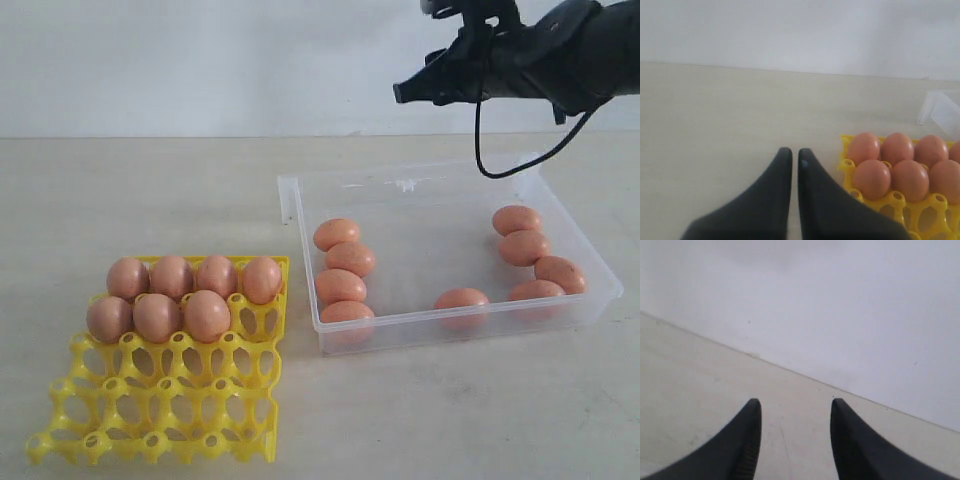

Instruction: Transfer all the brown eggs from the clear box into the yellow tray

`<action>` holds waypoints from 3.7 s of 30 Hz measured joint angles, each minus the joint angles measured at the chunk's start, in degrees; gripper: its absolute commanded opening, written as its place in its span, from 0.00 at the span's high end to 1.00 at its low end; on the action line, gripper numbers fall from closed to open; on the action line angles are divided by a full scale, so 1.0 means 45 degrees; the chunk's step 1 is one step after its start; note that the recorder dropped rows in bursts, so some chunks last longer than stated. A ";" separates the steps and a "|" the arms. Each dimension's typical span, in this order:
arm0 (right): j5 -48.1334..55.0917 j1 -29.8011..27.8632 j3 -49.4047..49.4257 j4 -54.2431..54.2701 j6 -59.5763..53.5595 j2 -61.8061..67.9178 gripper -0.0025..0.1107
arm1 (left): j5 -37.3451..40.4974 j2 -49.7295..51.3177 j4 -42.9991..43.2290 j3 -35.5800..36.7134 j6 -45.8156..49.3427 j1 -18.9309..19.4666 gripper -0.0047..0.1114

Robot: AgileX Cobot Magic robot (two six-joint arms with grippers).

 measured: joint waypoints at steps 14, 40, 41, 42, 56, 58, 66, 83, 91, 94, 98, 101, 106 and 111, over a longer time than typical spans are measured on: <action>1.2886 0.0072 -0.1771 -0.4982 -0.0806 0.0503 0.64 | 0.0000 0.0000 0.0000 0.0000 0.0000 0.0000 0.92; 0.9068 0.2669 -0.1930 -0.6986 -0.1951 0.2799 0.64 | 0.0000 0.0000 0.0000 0.0000 0.0000 0.0000 0.92; 0.9002 0.2669 -0.1930 -0.6987 -0.1916 0.2886 0.64 | 0.0000 0.0000 0.0000 0.0000 0.0000 0.0000 0.92; 0.8971 0.2669 -0.1930 -0.7038 -0.1869 0.2912 0.64 | 0.0000 0.0000 0.0000 0.0000 0.0000 0.0000 0.92; 0.8415 0.2669 -0.1930 -0.8048 -0.0573 0.3004 0.64 | 0.0000 0.0000 0.0000 0.0000 0.0000 0.0000 0.92; 0.8329 0.2669 -0.1930 -0.8092 0.0577 0.2591 0.64 | 0.0000 0.0000 0.0000 0.0000 0.0000 0.0000 0.92; 1.2132 0.2669 -0.1906 -0.9504 0.3646 0.1014 0.64 | 0.0000 0.0000 0.0000 0.0000 0.0000 0.0000 0.92; 1.2142 0.2669 -0.1905 -0.9991 0.5410 0.1811 0.64 | 0.0000 0.0000 0.0000 0.0000 0.0000 0.0000 0.92; 1.1906 0.2669 -0.1905 -0.9967 0.6075 0.1966 0.64 | 0.0000 0.0000 0.0000 0.0000 0.0000 0.0000 0.92; 1.1829 0.2669 -0.1905 -0.9967 0.6150 0.2141 0.64 | 0.0000 0.0000 0.0000 0.0000 0.0000 0.0000 0.92; 1.1530 0.2669 -0.1927 -0.9967 0.6184 0.2259 0.64 | 0.0000 0.0000 0.0000 0.0000 0.0000 0.0000 0.92; 1.1055 0.2669 -0.1927 -0.9942 0.6184 0.2319 0.64 | 0.0000 0.0000 0.0000 0.0000 0.0000 0.0000 0.92; 1.0384 0.2669 -0.1927 -0.9942 0.6184 0.2401 0.65 | 0.0000 0.0000 0.0000 0.0000 0.0000 0.0000 0.92; 1.0353 0.2669 -0.1927 -0.9942 0.6206 0.2409 0.64 | 0.0000 0.0000 0.0000 0.0000 0.0000 0.0000 0.92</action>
